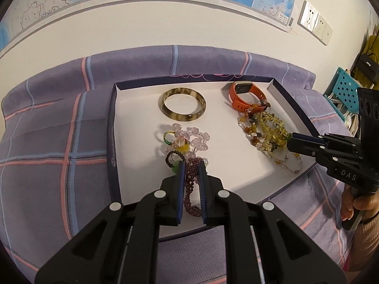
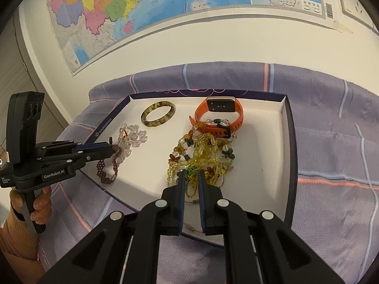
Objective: Organize jewelry
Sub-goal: 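Lower both bracelets onto the box floor with both tools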
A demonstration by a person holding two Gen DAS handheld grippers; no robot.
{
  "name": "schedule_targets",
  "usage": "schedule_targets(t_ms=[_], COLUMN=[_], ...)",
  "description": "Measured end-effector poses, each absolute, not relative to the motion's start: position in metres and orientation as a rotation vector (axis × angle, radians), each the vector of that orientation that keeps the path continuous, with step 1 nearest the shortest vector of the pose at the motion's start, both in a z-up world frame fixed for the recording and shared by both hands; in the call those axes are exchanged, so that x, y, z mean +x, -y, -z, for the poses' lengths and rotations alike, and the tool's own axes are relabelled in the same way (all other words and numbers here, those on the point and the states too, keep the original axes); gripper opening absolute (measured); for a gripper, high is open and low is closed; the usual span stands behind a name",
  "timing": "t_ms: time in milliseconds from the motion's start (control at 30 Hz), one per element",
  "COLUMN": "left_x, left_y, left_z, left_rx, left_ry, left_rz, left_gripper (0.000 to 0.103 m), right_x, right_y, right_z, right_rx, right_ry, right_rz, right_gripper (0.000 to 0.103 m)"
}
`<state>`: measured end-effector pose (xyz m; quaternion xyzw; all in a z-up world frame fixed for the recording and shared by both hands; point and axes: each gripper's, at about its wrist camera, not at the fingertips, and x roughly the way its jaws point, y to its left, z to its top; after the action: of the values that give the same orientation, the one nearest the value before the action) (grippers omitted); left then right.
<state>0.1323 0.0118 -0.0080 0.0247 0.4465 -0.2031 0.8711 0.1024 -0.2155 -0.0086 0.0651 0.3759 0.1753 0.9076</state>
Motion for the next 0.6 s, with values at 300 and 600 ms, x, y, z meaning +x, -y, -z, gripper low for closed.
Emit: schedule_targets(t_ms=[300, 600], left_x=[0.1326, 0.1333], left_y=[-0.0105, -0.0092], left_z=[0.0084, 0.0094], left_rx=[0.055, 0.052], left_ry=[-0.933, -0.934], left_rz=[0.421, 0.423], left_gripper=[0.012, 0.013], right_x=[0.1067, 0.1081], right_y=[0.2142, 0.2155], right_z=[0.0138, 0.0171], right_rx=[0.135, 0.136], right_ry=[-0.794, -0.803], right_rz=[-0.354, -0.346], right_gripper=[0.01, 0.012])
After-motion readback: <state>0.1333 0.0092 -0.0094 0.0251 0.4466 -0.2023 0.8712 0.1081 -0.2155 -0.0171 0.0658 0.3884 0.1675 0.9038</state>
